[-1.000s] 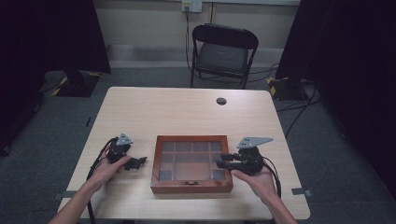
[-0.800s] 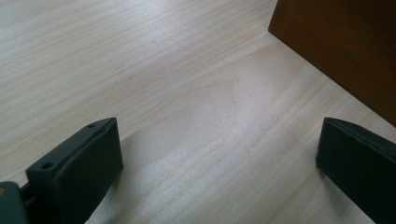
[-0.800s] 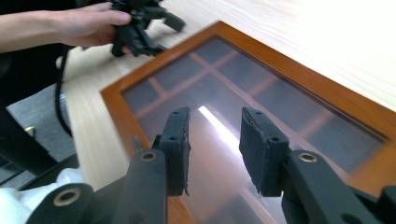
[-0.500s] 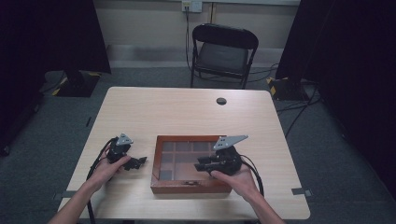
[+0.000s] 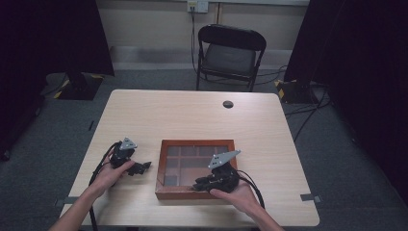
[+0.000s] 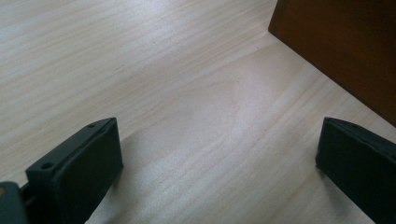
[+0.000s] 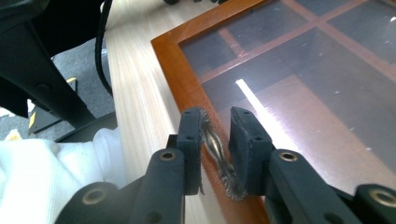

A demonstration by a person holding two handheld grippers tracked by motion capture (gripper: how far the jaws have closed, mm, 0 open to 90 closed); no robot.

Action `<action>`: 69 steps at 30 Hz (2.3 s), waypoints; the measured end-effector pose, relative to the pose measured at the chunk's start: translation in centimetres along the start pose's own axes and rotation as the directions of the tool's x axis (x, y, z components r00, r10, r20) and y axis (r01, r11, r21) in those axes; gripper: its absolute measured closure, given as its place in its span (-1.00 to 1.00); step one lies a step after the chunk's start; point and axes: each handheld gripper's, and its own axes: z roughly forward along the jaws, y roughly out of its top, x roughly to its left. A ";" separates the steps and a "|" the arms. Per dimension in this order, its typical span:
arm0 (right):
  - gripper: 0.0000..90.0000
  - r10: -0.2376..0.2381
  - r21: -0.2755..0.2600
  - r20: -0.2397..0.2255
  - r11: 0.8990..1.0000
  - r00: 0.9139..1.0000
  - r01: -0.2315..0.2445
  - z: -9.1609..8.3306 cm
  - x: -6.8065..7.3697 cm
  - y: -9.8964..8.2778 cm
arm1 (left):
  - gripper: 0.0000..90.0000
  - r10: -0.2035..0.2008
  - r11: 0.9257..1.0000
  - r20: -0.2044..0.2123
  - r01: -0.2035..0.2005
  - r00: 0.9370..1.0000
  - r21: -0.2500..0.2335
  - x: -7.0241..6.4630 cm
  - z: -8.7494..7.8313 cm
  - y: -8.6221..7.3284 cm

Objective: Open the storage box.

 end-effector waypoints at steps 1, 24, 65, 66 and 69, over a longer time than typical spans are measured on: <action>0.67 -0.004 -0.001 -0.003 1.000 1.000 0.004 0.0 0.0 0.0 | -1.00 0.000 1.000 0.000 0.000 1.000 0.000 0.0 0.0 0.0; 0.80 -0.043 0.015 0.008 0.999 0.999 0.043 0.6 0.1 -0.4 | -1.00 0.006 1.000 0.004 -0.006 1.000 -0.004 0.1 0.1 0.0; 0.82 0.001 -0.039 -0.046 0.999 0.999 -0.003 -1.1 0.0 2.4 | -1.00 0.012 1.000 0.005 -0.012 1.000 0.000 0.1 0.0 0.0; 0.82 0.004 -0.036 -0.045 0.999 0.999 -0.005 -1.1 0.1 2.6 | -1.00 0.012 1.000 0.005 -0.012 1.000 0.000 0.1 0.0 0.0; 0.82 0.002 -0.039 -0.045 0.999 0.999 -0.004 -1.4 0.1 2.9 | -1.00 0.011 1.000 0.005 -0.011 1.000 0.000 0.1 0.0 0.0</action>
